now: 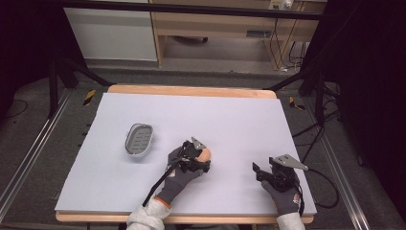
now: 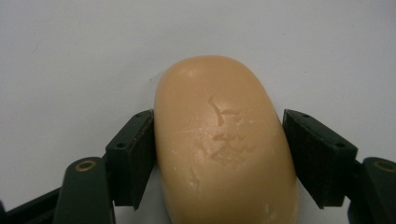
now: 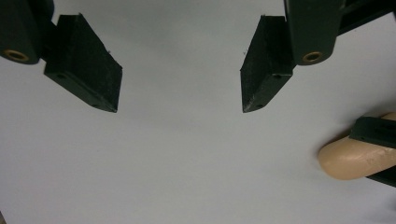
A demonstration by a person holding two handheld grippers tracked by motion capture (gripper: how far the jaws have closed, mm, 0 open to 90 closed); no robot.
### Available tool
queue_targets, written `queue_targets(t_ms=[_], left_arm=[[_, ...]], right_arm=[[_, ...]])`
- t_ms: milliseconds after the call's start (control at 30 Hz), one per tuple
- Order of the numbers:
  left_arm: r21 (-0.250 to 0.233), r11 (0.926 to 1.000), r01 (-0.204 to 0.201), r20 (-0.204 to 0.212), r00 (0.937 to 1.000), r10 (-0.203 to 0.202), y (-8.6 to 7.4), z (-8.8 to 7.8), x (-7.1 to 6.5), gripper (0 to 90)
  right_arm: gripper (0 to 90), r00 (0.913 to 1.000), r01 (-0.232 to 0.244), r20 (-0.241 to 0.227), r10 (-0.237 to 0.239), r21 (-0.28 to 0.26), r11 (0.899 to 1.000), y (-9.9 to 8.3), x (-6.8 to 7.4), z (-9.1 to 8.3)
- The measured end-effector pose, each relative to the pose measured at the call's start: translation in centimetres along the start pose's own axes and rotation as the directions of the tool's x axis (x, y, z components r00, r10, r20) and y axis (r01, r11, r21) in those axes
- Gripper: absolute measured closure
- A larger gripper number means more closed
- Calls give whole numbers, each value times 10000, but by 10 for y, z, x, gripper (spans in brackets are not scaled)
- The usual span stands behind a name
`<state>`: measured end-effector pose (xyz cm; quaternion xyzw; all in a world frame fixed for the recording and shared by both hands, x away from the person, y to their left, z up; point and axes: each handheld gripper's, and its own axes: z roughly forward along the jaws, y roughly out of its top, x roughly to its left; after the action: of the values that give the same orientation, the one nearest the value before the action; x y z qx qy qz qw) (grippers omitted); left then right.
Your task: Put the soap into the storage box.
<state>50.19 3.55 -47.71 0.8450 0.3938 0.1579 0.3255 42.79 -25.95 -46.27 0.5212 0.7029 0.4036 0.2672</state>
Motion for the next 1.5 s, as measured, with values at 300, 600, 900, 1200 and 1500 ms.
queue_targets(t_ms=[300, 600, 900, 1200, 1500], left_arm=[[-14, 9999, 117, -71, 9999, -117, 0, -1, -1, 296], [-222, 9998, -7, 197, 9998, 11, 1, -14, 0, 302], [-651, 9978, -113, 442, 9989, 142, 0, -40, 7, 305], [-1002, 9950, -54, 530, 9985, 107, -3, -66, 18, 308], [-1287, 9917, 13, 545, 9985, 58, -8, -89, 28, 311]], right_arm=[[296, 10000, 3, -40, -3, 19, 10000, 0, 0, 0], [296, 10000, -16, -43, 16, -3, 10000, 0, -1, 0], [295, 10000, -65, -24, 65, -14, 10000, 0, -1, -1], [295, 10000, -77, -12, 77, -27, 10000, 0, -1, -1], [294, 10000, -69, -2, 69, -22, 10000, 0, -1, -1]])
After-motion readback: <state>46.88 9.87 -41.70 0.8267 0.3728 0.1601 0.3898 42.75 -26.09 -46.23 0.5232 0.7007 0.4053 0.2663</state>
